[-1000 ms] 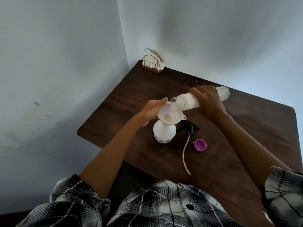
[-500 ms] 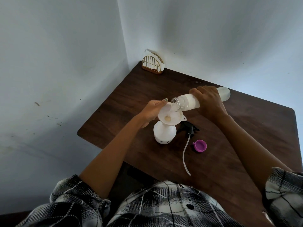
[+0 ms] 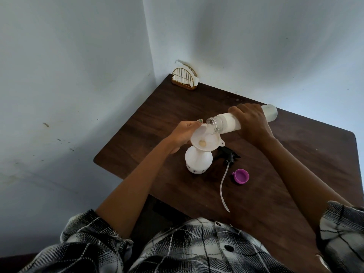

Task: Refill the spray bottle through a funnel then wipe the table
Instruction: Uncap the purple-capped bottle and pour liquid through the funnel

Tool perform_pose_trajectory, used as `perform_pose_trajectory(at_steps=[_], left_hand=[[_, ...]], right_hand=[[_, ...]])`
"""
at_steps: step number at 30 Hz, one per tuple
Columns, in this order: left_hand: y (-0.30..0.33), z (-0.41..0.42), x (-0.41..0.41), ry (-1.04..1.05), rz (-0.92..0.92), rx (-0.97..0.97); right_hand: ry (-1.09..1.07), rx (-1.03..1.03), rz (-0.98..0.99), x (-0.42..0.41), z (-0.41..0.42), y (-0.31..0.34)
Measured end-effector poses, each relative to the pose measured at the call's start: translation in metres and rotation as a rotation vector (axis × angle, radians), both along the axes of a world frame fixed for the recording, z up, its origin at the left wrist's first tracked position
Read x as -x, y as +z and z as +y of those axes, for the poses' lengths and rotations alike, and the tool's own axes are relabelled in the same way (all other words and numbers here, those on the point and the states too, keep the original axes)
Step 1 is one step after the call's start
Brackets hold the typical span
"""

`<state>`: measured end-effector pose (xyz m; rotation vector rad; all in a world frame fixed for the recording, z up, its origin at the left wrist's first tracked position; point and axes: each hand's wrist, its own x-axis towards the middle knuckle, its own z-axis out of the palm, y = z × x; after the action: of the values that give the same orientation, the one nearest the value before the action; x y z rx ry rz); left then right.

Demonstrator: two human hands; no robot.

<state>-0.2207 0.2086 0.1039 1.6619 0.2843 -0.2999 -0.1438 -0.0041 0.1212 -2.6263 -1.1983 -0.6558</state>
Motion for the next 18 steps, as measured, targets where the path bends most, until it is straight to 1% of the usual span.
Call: perform_pose_trajectory(at_steps=[18], left_hand=[[-0.0005, 0.0002, 0.0005, -0.006, 0.001, -0.011]], right_hand=[[-0.015, -0.009, -0.028, -0.0019, -0.0017, 0.0008]])
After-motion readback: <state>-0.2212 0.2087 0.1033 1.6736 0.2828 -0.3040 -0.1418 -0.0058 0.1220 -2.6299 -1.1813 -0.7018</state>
